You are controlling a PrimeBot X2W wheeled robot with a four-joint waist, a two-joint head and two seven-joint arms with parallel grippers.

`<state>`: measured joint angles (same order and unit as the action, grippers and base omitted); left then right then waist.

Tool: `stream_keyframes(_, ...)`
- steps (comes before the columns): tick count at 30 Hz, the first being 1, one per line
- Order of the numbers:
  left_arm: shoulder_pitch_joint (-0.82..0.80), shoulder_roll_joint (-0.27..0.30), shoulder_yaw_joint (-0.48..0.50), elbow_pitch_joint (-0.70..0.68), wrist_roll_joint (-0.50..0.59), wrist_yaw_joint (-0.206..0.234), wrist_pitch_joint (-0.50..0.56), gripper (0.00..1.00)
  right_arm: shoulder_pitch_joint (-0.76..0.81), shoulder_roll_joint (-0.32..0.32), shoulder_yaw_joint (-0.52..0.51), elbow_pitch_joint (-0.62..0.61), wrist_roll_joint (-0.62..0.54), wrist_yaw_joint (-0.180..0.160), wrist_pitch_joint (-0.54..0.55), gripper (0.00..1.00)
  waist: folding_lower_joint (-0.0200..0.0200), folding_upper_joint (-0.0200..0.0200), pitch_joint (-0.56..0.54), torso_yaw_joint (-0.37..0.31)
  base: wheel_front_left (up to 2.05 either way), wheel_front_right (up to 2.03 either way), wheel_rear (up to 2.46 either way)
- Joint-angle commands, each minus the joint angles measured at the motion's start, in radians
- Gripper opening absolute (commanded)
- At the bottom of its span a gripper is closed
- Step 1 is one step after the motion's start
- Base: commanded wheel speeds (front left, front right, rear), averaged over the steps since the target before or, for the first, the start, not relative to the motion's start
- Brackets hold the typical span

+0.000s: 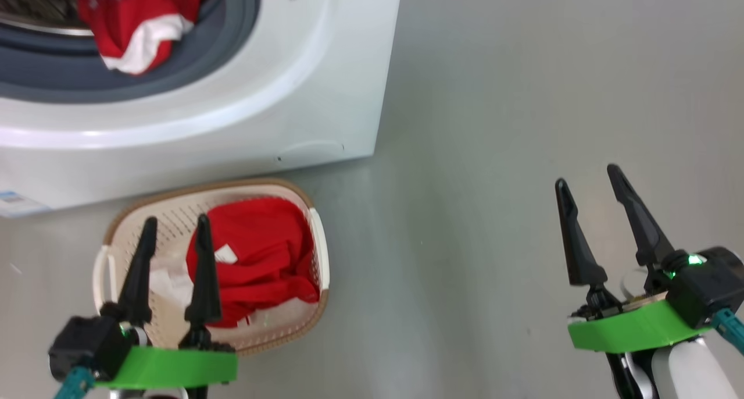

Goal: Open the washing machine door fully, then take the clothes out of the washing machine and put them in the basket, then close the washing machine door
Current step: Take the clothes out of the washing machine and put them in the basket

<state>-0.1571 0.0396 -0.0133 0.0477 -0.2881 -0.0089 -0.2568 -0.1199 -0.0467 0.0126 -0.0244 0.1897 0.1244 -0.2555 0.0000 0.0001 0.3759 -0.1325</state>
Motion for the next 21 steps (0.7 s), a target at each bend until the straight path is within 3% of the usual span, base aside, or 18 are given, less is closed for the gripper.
stream_keyframes(1,0.032,0.011,0.02,-0.042,-0.009,0.008,-0.005,1.0,0.021,-0.004,0.016,-0.021,-0.01,0.006,-0.006,1.0,0.0,-0.0001,-0.07,0.005,0.0,0.0,0.0)
stream_keyframes(5,0.077,0.011,0.019,-0.079,-0.001,0.033,-0.005,1.0,0.049,-0.004,0.013,-0.02,-0.012,0.006,-0.006,1.0,0.0,-0.0001,-0.112,0.007,0.0,0.0,0.0)
stream_keyframes(21,0.239,0.011,0.011,-0.131,0.064,0.056,-0.005,1.0,0.157,-0.004,-0.01,-0.03,-0.016,0.006,-0.006,1.0,0.0,-0.0001,-0.255,0.007,0.0,0.0,0.0)
